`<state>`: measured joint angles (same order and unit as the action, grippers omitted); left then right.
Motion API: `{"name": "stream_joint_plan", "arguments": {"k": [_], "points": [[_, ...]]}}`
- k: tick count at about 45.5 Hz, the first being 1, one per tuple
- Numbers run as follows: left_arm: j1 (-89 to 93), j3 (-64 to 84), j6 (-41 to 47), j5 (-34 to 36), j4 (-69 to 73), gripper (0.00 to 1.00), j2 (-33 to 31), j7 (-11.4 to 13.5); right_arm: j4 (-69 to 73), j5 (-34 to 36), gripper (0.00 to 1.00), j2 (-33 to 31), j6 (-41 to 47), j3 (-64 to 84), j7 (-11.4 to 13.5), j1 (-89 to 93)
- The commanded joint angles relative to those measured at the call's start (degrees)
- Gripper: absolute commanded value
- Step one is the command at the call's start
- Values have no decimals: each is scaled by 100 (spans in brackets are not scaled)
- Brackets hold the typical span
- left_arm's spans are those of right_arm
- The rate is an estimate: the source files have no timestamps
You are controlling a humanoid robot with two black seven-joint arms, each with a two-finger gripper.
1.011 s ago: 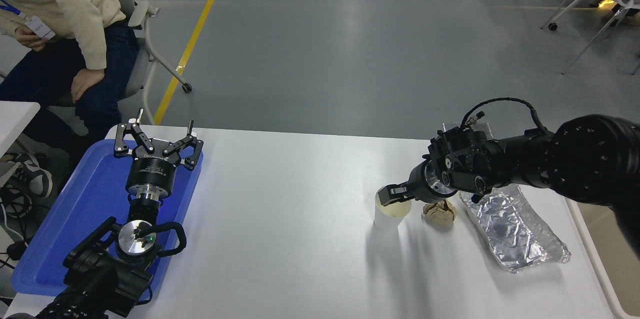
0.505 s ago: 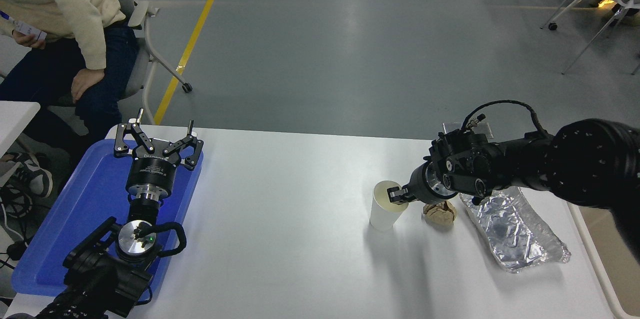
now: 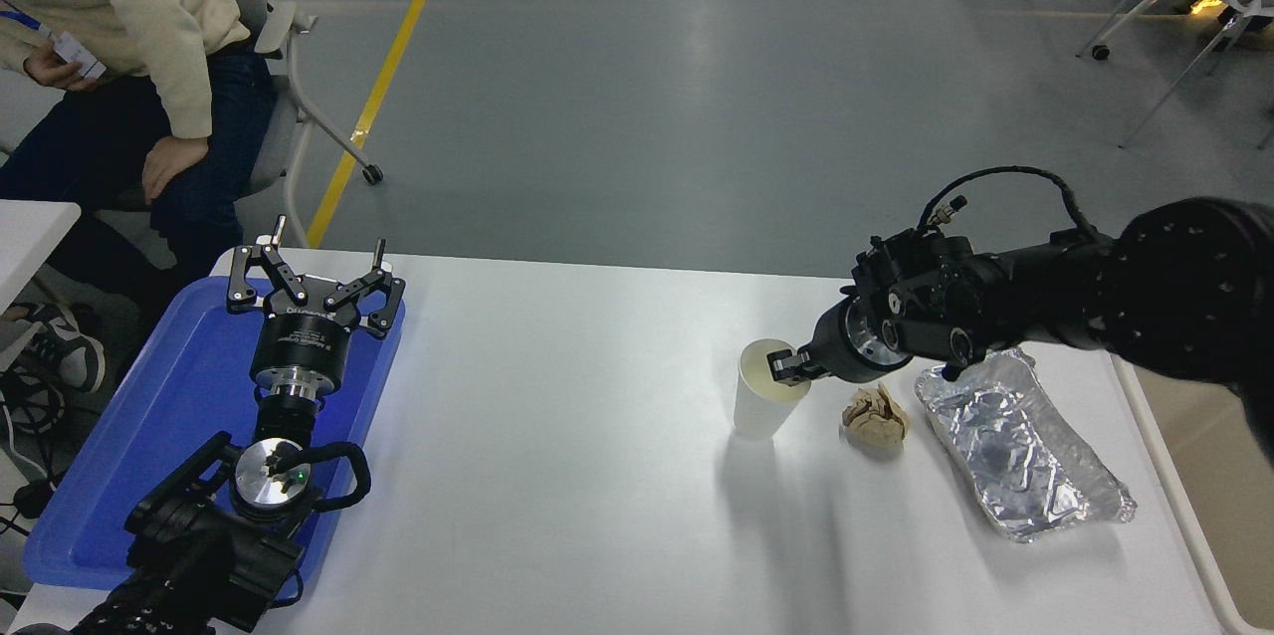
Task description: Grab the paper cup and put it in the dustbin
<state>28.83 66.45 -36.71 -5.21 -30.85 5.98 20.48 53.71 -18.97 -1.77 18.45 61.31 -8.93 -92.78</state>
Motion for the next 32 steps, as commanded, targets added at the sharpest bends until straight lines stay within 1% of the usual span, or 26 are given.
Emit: {"name": "stream_joint_plan", "arguments": {"k": [1, 8, 14, 20, 32], "points": [[0, 0, -3, 2, 0, 100, 0, 0, 921, 60, 0, -271, 237, 48, -3, -1347], [0, 0, -3, 2, 0, 100, 0, 0, 1563, 87, 0, -500, 457, 144, 6, -2243], [0, 0, -3, 2, 0, 100, 0, 0, 2012, 306, 0, -561, 554, 302, 23, -2877], [0, 0, -3, 2, 0, 100, 0, 0, 2310, 376, 0, -658, 624, 399, 32, -3342], [0, 0, 6, 2, 0, 100, 0, 0, 2425, 482, 0, -676, 712, 584, 32, -3695]]}}
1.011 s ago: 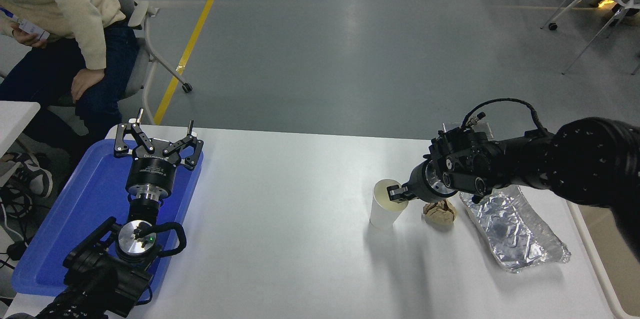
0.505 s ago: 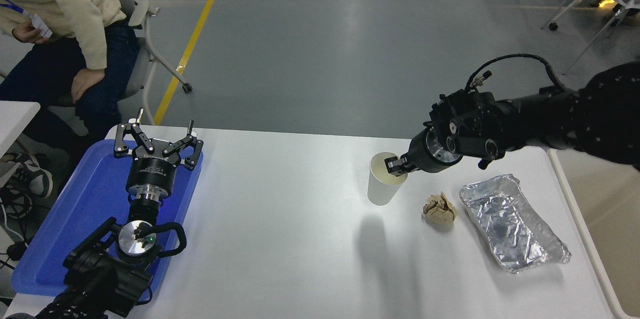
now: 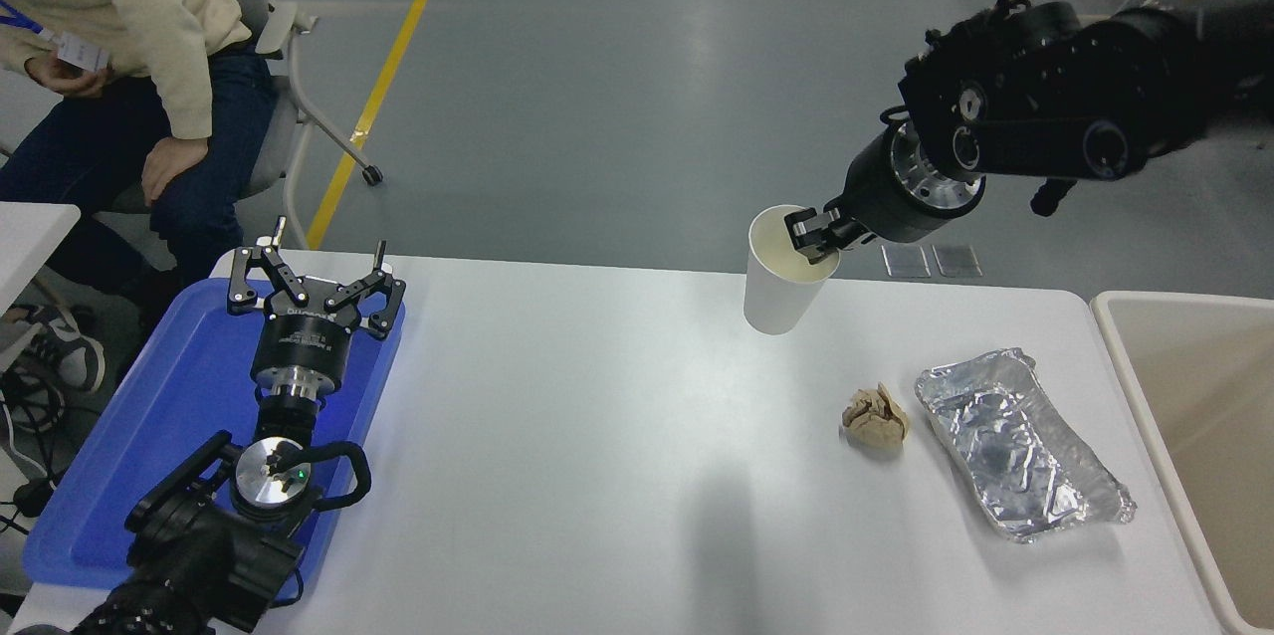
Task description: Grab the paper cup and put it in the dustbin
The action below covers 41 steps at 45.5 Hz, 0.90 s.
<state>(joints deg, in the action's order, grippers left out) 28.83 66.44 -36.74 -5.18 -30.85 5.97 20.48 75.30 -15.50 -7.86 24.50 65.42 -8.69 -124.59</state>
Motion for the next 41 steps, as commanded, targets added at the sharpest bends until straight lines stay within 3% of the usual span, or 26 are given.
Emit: {"name": "stream_joint_plan", "arguments": {"k": [1, 27, 41], "points": [[0, 0, 9, -10, 0, 100, 0, 0, 266, 152, 0, -66, 108, 173, 8, -523], [0, 0, 9, -10, 0, 100, 0, 0, 257, 179, 0, -119, 108, 797, -1, -593], [0, 0, 9, -1, 0, 100, 0, 0, 239, -84, 0, -1225, 99, 1535, -1, -540]]}}
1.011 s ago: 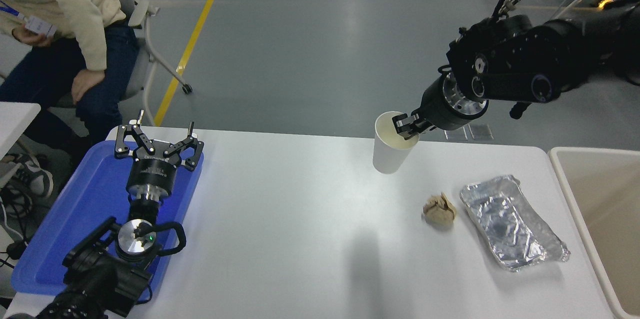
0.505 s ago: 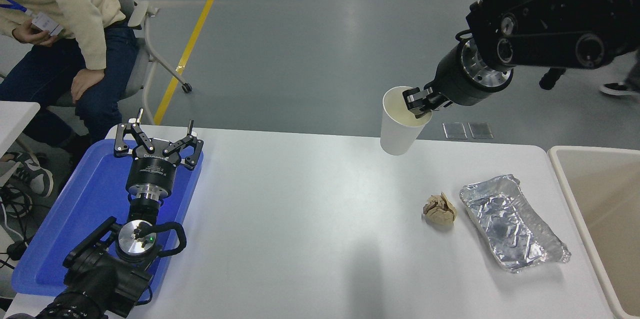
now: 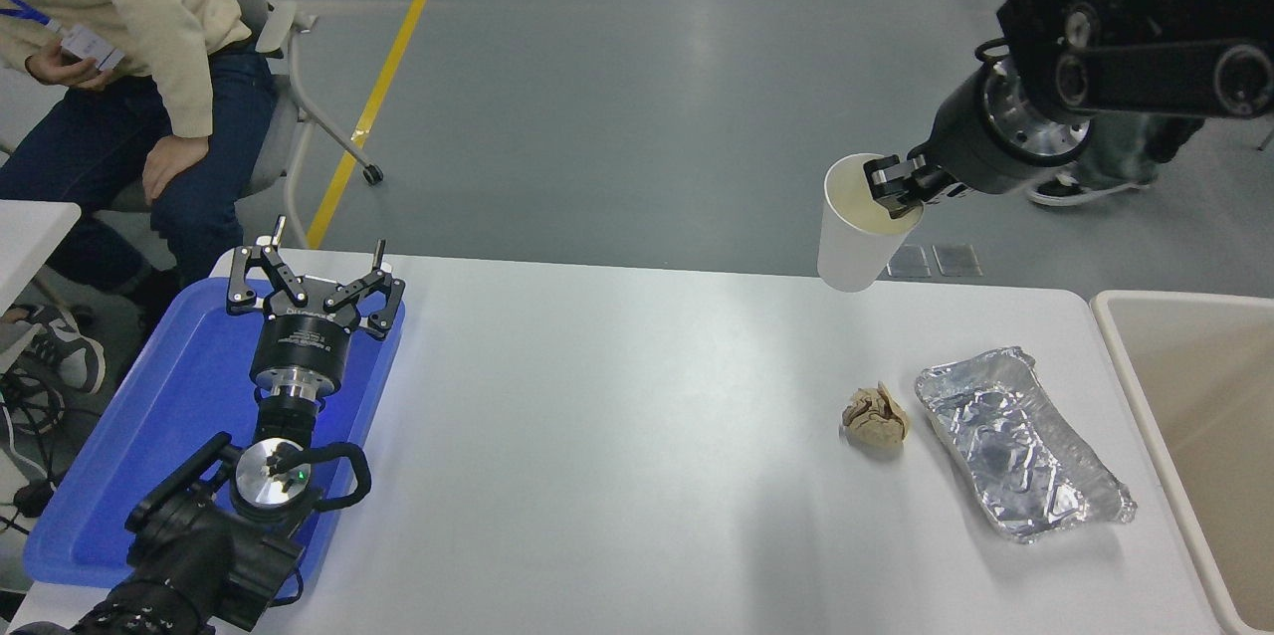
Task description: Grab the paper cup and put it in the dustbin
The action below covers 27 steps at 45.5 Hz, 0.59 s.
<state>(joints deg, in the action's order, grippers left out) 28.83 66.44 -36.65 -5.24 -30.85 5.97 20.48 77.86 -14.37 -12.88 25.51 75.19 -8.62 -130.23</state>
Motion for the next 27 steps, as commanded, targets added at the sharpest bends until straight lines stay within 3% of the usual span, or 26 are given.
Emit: {"name": "stream_joint_plan", "arguments": {"k": [1, 27], "points": [[0, 0, 0, -4, 0, 100, 0, 0, -16, -267, 0, -821, -11, 593, 1, 24], [0, 0, 0, 5, 0, 100, 0, 0, -560, -2236, 0, -4002, -81, 717, -8, 559]]}}
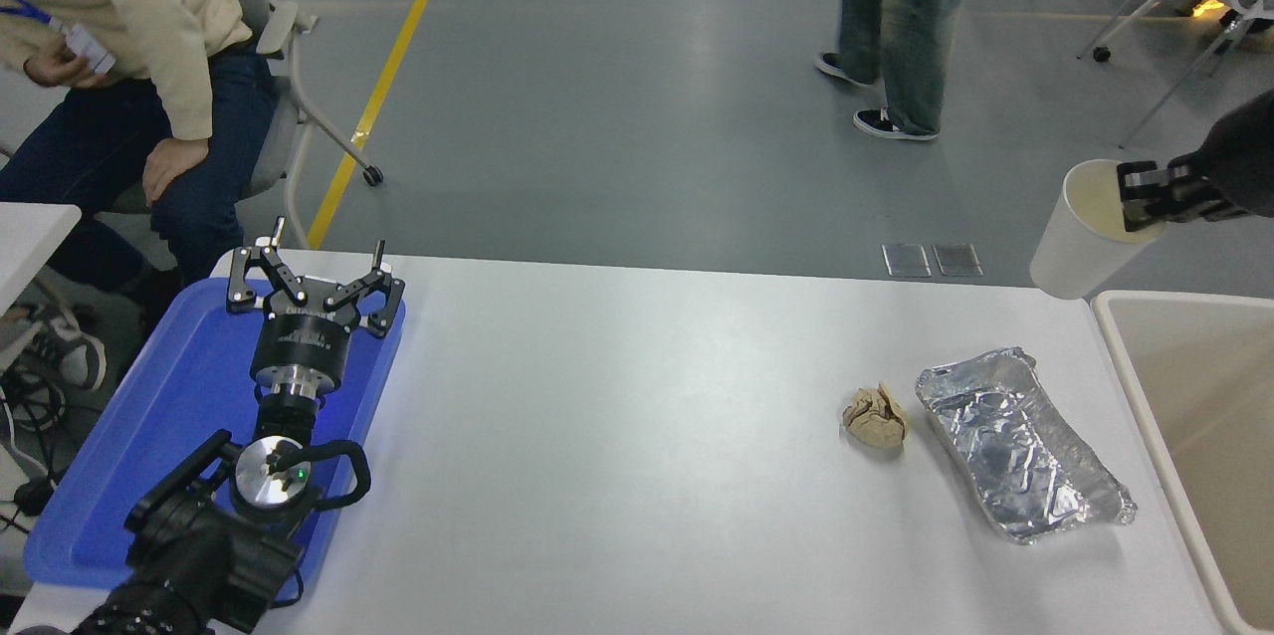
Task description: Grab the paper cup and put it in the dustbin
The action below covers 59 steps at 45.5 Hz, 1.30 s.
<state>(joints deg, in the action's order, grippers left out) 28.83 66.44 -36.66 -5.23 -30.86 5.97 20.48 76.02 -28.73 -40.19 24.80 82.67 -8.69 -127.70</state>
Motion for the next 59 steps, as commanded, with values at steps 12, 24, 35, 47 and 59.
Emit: {"name": "stream_joint_plan", "arguments": {"k": [12, 24, 35, 47, 59], "points": [[0, 0, 1, 4, 1, 100, 1, 0, -1097, -1134, 0, -2098, -432, -471, -1, 1308], [0, 0, 1, -4, 1, 100, 1, 0, -1906, -1249, 0, -2327, -976, -796, -27, 2459], [0, 0, 1, 4, 1, 100, 1, 0, -2758, -1249, 0, -2222, -1231, -2148, -19, 4304], [0, 0, 1, -4, 1, 100, 1, 0, -3471, -1152, 0, -1685, -1855, -3749, 8, 6362], [0, 0, 1, 4, 1, 100, 1, 0, -4814, -213, 0, -702, -2321, -4382, 16, 7724]]}}
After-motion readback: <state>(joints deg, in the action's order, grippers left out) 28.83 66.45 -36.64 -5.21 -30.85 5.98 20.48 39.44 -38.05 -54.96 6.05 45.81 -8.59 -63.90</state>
